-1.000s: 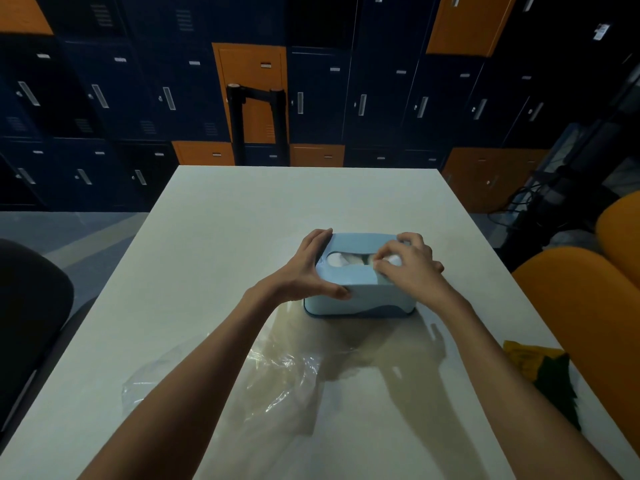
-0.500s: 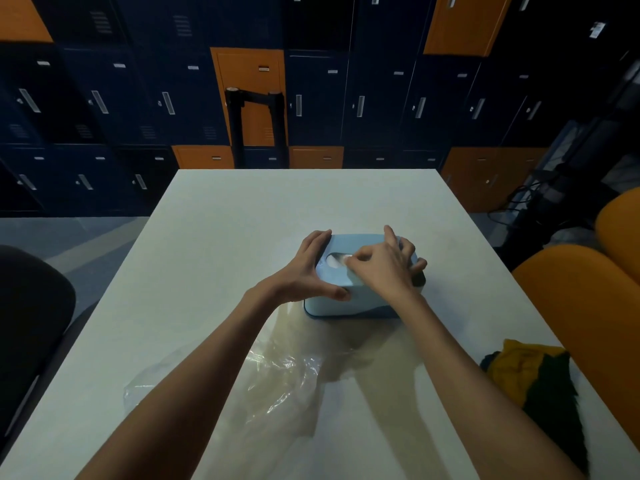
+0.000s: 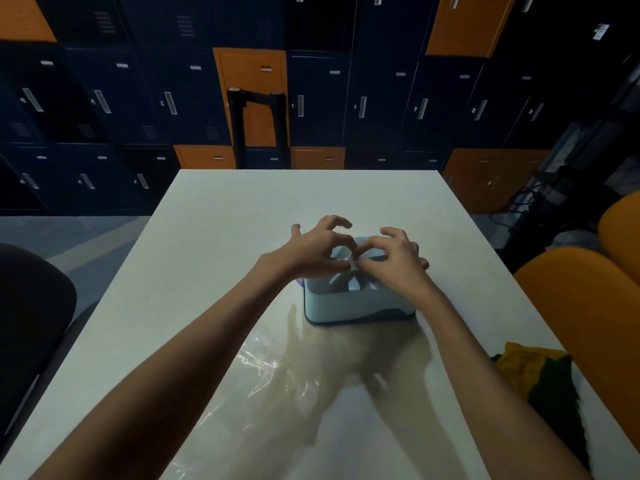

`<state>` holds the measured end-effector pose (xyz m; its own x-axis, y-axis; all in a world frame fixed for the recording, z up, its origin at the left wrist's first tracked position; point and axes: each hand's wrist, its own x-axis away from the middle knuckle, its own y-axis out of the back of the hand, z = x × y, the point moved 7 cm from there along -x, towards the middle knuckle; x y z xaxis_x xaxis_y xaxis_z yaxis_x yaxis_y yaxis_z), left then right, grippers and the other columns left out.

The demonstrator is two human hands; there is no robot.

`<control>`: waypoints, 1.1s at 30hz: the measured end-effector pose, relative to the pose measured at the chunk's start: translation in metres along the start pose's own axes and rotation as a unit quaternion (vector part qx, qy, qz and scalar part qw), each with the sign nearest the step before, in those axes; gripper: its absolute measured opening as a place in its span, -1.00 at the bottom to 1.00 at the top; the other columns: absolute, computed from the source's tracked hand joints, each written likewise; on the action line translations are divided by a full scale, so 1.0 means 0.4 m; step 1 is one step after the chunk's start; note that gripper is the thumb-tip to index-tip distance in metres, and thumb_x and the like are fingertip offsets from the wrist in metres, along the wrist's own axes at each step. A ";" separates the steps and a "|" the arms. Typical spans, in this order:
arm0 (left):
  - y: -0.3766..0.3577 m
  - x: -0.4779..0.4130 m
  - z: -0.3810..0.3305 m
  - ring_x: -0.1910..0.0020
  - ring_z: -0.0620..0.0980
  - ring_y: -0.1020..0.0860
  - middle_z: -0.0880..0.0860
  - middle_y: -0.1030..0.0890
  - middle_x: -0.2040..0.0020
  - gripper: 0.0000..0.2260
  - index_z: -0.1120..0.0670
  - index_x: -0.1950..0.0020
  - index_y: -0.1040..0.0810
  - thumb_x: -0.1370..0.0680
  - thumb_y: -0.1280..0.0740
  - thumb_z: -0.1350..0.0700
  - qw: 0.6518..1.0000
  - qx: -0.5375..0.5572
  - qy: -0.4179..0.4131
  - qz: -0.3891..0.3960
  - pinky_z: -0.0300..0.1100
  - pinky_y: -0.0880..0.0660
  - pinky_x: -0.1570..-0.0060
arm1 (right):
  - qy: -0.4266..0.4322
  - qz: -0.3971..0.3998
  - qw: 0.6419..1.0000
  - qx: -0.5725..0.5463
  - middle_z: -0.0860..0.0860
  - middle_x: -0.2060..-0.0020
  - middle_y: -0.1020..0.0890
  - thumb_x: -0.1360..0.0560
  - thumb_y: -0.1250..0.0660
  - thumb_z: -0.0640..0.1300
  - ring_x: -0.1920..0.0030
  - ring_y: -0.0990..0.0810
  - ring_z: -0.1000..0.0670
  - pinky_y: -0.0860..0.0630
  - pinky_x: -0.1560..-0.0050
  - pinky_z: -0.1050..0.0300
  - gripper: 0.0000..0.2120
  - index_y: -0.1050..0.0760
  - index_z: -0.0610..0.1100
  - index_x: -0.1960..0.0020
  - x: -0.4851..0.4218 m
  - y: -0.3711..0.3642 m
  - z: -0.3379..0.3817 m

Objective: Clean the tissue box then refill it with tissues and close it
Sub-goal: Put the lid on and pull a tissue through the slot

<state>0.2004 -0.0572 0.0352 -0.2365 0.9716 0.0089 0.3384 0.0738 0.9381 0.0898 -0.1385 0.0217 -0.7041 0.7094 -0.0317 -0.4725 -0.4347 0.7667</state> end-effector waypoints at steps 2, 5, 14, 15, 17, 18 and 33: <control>0.006 -0.002 -0.020 -0.40 -0.01 -0.31 0.00 -0.31 -0.42 -0.75 -0.05 -0.18 -0.57 -0.55 -0.34 -0.09 0.998 -0.063 -0.007 -0.023 0.30 -0.07 -0.36 | -0.004 -0.005 1.000 -0.008 0.02 -0.40 -0.30 -0.45 -0.39 -0.06 -0.38 -0.25 -0.12 -0.22 -0.28 -0.12 -0.80 -0.50 0.25 0.07 -0.006 0.024 -0.013; 0.012 -0.010 -0.050 -0.31 -0.03 -0.38 0.05 -0.41 -0.32 -0.72 0.07 -0.05 -0.63 -0.53 -0.35 -0.11 0.991 -0.122 -0.002 -0.049 0.29 -0.12 -0.35 | -0.003 -0.032 0.999 0.032 0.00 -0.40 -0.29 -0.49 -0.32 -0.11 -0.35 -0.27 -0.10 -0.26 -0.28 -0.11 -0.74 -0.48 0.19 -0.11 -0.012 0.056 -0.036; -0.015 -0.016 -0.082 -0.31 0.02 -0.30 0.11 -0.41 -0.20 -0.80 0.16 -0.08 -0.62 -0.59 -0.30 0.07 0.997 -0.055 0.021 -0.045 0.28 -0.21 -0.27 | -0.060 -0.007 0.997 0.040 -0.03 -0.39 -0.27 -0.55 -0.24 -0.05 -0.32 -0.28 -0.15 -0.34 -0.29 -0.16 -0.70 -0.38 0.14 -0.27 0.005 0.023 -0.112; -0.018 -0.011 -0.080 -0.30 0.01 -0.31 0.09 -0.40 -0.21 -0.81 0.14 -0.08 -0.62 -0.59 -0.28 0.07 0.998 -0.033 0.014 -0.050 0.26 -0.22 -0.29 | -0.068 -0.011 0.997 0.017 -0.04 -0.35 -0.28 -0.55 -0.25 -0.04 -0.30 -0.32 -0.16 -0.41 -0.26 -0.18 -0.69 -0.37 0.13 -0.28 0.007 0.019 -0.115; -0.028 -0.001 -0.065 -0.24 0.00 -0.35 0.05 -0.38 -0.19 -0.82 0.07 -0.07 -0.61 -0.60 -0.27 0.03 0.998 0.007 -0.002 -0.055 0.21 -0.25 -0.30 | -0.077 -0.016 0.997 -0.024 -0.07 -0.28 -0.30 -0.56 -0.25 -0.05 -0.24 -0.38 -0.16 -0.51 -0.18 -0.12 -0.68 -0.35 0.11 -0.30 0.013 0.014 -0.118; -0.032 0.003 -0.053 -0.21 -0.02 -0.38 0.03 -0.38 -0.16 -0.82 0.03 -0.06 -0.61 -0.60 -0.26 0.00 0.998 0.024 -0.002 -0.059 0.18 -0.28 -0.29 | -0.077 -0.017 0.996 -0.032 -0.08 -0.27 -0.31 -0.57 -0.25 -0.05 -0.23 -0.40 -0.15 -0.54 -0.16 -0.09 -0.68 -0.34 0.10 -0.31 0.015 0.011 -0.117; -0.066 -0.038 -0.096 -0.28 0.07 -0.29 0.06 -0.39 -0.20 -0.76 0.02 -0.07 -0.67 -0.55 -0.32 -0.09 0.972 0.082 0.186 -0.119 0.28 -0.09 -0.40 | -0.071 -0.045 0.994 -0.065 -0.15 -0.32 -0.37 -0.60 -0.23 -0.12 -0.26 -0.45 -0.15 -0.44 -0.17 0.07 -0.66 -0.38 -0.05 -0.37 0.023 0.020 -0.101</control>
<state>0.1601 -0.0824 0.0238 -0.6280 0.7767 -0.0481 0.3671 0.3502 0.8617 0.0582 -0.1578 0.0014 -0.5785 0.8157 0.0012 -0.6015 -0.4275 0.6748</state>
